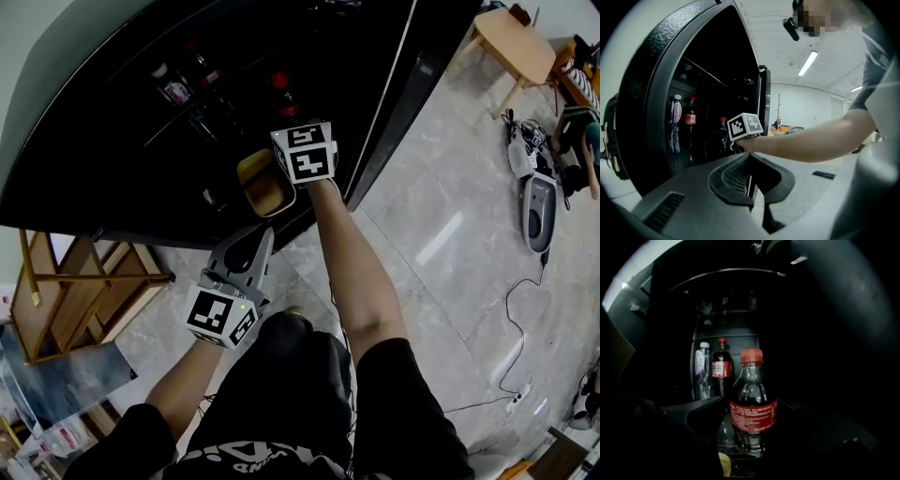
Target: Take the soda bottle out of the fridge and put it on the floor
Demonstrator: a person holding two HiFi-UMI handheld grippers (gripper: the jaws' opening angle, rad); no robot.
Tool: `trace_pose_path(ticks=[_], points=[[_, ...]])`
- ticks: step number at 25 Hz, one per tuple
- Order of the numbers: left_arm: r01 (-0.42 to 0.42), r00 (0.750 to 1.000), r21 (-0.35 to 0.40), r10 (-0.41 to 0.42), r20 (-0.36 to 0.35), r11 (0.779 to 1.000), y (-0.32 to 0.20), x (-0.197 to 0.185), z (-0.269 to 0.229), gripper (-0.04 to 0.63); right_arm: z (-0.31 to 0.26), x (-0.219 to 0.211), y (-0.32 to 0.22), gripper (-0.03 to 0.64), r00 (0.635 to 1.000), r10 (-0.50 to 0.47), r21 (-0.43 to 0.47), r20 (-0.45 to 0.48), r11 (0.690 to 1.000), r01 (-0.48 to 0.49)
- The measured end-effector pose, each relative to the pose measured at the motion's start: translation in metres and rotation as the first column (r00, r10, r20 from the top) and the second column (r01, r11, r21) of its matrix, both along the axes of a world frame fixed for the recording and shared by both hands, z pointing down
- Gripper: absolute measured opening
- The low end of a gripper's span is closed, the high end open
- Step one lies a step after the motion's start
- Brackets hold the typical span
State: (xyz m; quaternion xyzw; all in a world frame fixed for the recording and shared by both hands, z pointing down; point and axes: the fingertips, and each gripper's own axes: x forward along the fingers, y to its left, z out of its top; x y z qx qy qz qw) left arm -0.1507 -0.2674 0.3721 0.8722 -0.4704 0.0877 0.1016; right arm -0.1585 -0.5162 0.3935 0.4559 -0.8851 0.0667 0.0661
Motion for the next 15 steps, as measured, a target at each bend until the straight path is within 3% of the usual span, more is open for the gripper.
trace_pose_path(ticks=[6, 15], points=[[-0.002, 1.0, -0.014, 0.002, -0.001, 1.0, -0.002, -0.001, 0.013, 0.006, 0.009, 0.0, -0.006, 0.318, 0.999, 0.029, -0.002, -0.046, 1.0, -0.029], [0.027, 0.999, 0.049, -0.025, -0.036, 0.998, 0.009, 0.002, 0.045, 0.006, 0.005, 0.01, 0.023, 0.313, 0.997, -0.01, 0.045, -0.073, 0.999, 0.013]])
